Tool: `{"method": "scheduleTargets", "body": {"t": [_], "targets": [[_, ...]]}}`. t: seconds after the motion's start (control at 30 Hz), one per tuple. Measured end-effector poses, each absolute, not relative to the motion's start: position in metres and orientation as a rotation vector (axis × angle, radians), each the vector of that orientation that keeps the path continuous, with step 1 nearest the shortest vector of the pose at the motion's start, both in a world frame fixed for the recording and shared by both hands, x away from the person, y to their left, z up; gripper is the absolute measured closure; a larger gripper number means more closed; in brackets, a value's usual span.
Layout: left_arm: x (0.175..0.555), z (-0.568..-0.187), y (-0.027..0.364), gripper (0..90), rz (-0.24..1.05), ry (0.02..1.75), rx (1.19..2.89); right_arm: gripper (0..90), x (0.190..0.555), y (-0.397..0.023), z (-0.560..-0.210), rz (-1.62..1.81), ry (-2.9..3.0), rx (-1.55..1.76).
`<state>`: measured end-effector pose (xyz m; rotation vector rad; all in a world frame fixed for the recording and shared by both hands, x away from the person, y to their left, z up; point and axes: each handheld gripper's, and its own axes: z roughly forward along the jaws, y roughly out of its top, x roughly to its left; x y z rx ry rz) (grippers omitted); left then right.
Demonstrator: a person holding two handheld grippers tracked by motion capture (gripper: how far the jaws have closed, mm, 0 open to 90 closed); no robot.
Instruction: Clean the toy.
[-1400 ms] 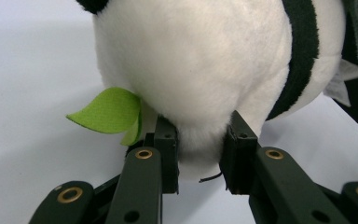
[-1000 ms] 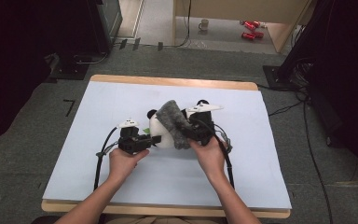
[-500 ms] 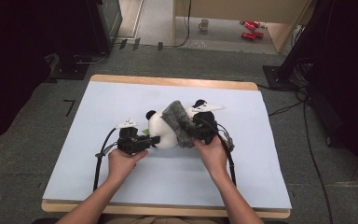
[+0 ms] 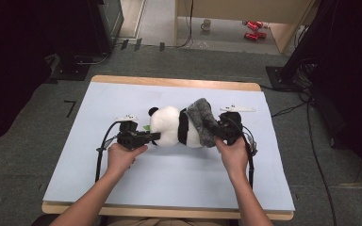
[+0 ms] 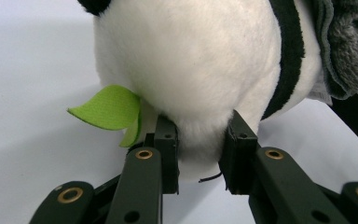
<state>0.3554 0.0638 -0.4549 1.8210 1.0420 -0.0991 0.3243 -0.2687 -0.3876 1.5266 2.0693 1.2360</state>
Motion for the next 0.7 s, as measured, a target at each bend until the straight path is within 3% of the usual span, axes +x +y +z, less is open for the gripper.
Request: {"method": "scheduleTargets", "body": {"t": [0.33, 0.53, 0.7], "targets": [[0.364, -0.457, 0.066, 71.3, -0.092, 1.015, 1.856, 78.0, 0.319, -0.291, -0.387, 1.086, 2.002, 1.579], [0.364, -0.459, 0.066, 69.6, -0.052, 0.966, 1.875, 78.0, 0.31, -0.294, -0.37, 1.257, 2.023, 1.521], [0.366, -0.462, 0.07, 58.2, -0.054, 0.957, 1.885, 77.9, 0.315, -0.273, -0.381, 1.262, 2.114, 1.492]]}}
